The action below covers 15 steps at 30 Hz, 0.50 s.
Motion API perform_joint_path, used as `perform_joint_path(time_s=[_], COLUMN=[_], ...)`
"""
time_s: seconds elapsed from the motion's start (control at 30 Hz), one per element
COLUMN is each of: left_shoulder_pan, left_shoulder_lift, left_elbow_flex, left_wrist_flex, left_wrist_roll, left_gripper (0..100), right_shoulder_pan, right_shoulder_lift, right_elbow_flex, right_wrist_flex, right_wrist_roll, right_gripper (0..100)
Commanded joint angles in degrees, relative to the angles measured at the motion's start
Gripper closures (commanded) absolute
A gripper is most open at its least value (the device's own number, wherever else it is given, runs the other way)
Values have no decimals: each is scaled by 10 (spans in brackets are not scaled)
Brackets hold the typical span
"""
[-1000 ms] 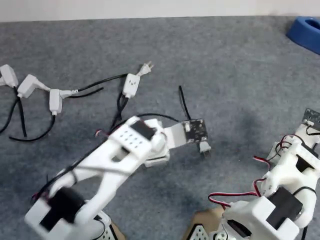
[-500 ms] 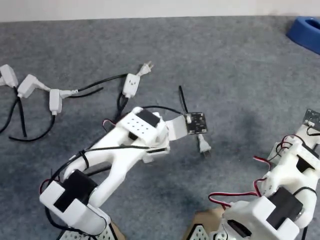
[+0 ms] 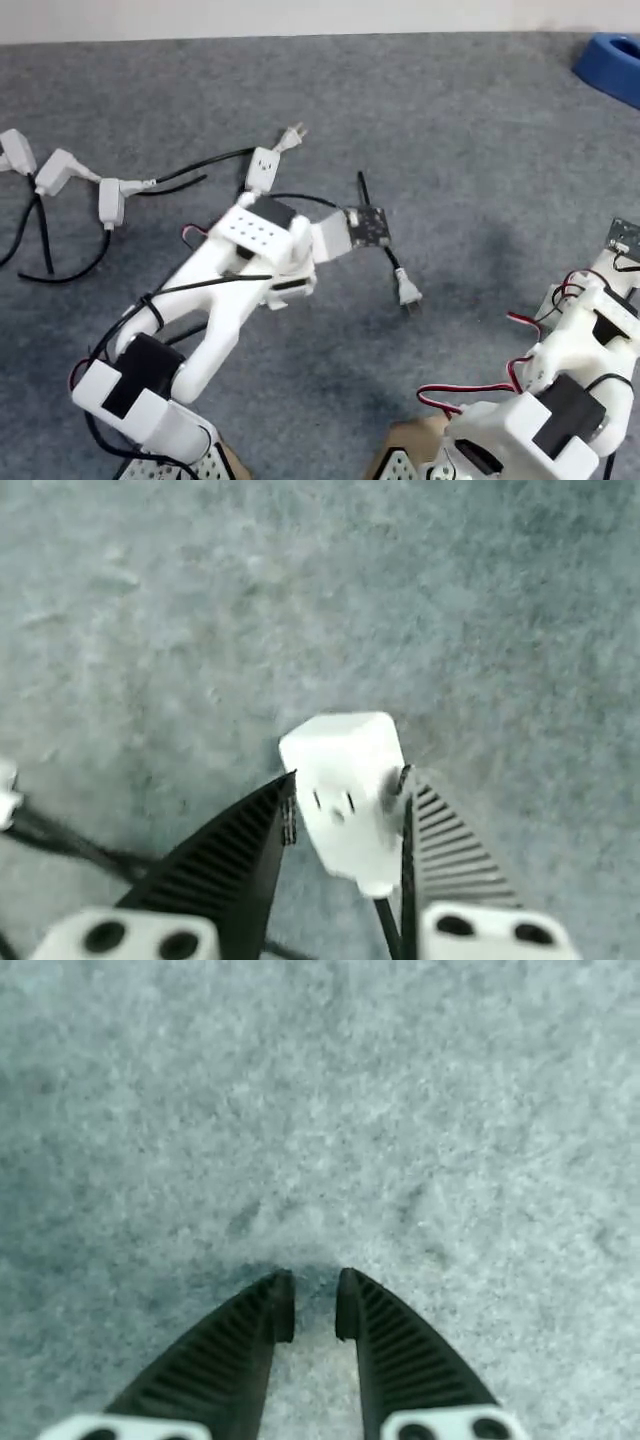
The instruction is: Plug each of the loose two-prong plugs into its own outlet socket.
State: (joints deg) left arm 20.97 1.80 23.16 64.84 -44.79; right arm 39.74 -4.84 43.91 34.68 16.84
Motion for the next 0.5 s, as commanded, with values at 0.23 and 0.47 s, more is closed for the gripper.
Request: perform_joint_path(time_s=[0.23,0.47], left_shoulder_pan=[-63,-53], left_shoulder_lift=[-1,-11], left_elbow_flex=[-86,-71], left_wrist_flex=[74,78], left_wrist_roll=[-20,-8], left_gripper=[835,836], right_shoulder_pan=[6,6], right_shoulder_lift=[-29,-29], right_elbow_flex=[-1,0], right_wrist_flex=[-6,-6], right_wrist_roll=[7,25], right_gripper=[908,908])
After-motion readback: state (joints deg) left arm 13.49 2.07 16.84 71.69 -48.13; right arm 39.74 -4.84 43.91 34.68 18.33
